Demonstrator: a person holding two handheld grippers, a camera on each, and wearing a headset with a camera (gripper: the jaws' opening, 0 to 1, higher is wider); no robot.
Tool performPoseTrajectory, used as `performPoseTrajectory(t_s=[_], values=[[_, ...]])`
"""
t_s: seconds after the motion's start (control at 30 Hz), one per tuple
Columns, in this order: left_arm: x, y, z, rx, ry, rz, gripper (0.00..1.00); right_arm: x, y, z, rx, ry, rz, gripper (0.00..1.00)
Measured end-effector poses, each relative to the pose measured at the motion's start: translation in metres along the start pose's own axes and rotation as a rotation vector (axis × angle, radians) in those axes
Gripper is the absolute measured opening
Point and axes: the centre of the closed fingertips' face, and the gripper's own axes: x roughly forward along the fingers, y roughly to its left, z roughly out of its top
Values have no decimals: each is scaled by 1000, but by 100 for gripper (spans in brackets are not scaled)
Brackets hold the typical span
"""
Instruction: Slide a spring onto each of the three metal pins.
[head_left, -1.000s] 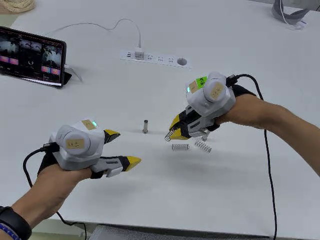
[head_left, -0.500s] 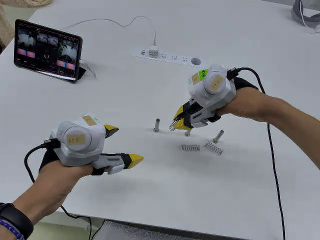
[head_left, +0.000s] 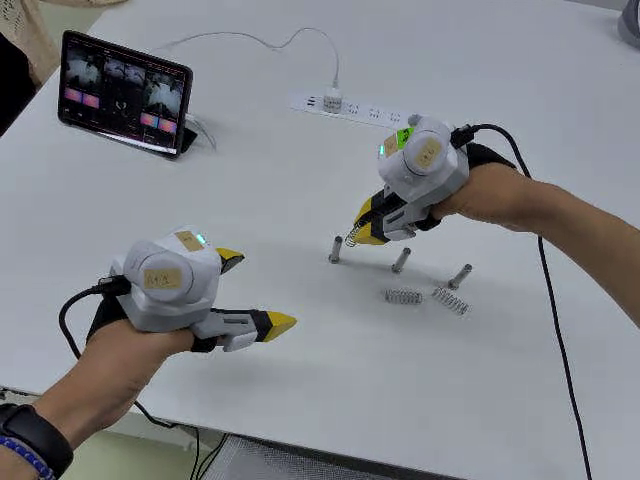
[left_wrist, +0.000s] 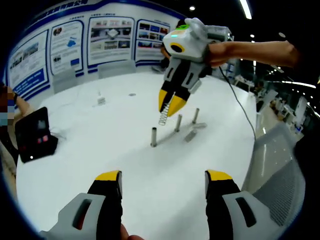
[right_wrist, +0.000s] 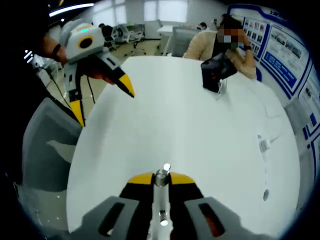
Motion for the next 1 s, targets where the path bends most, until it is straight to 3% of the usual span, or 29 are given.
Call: performPoseTrajectory(t_s=[0.33, 0.57, 1.0], values=[[-5, 1, -2, -14, -1, 5, 68, 6, -2, 9, 2, -2, 7, 12], [-8, 2, -6, -25, -2, 15, 67, 15, 1, 2, -11, 33, 19, 12], [-12, 0, -12, -37, 1, 20, 66, 19, 0, 5, -24, 37, 27, 12]])
